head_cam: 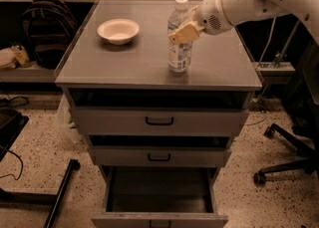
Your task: Pick blue plastic bottle from bottom drawer and place on counter
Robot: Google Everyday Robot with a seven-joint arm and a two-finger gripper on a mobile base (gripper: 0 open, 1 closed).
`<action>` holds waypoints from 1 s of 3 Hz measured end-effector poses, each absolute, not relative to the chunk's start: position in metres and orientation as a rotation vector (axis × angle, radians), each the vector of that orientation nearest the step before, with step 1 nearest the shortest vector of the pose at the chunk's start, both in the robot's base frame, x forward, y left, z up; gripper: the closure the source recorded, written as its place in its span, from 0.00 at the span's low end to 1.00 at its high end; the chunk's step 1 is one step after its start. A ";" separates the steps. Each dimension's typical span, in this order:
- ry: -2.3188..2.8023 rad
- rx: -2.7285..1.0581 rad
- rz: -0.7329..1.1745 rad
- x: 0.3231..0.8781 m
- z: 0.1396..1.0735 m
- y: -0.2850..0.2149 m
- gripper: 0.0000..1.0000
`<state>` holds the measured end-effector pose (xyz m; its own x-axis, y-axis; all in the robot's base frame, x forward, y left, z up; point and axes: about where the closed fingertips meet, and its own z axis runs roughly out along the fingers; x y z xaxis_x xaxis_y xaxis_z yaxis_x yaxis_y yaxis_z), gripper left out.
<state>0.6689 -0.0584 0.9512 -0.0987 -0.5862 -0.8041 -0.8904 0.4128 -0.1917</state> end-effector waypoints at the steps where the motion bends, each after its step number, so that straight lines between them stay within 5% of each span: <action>1: 1.812 -1.239 0.460 0.675 0.942 -0.062 1.00; 2: 1.833 -1.220 0.481 0.676 0.934 -0.064 1.00; 3: 1.833 -1.220 0.481 0.676 0.938 -0.064 0.82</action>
Offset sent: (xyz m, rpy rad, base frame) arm 0.0084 -0.0153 -0.0325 0.0570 0.0806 -0.0598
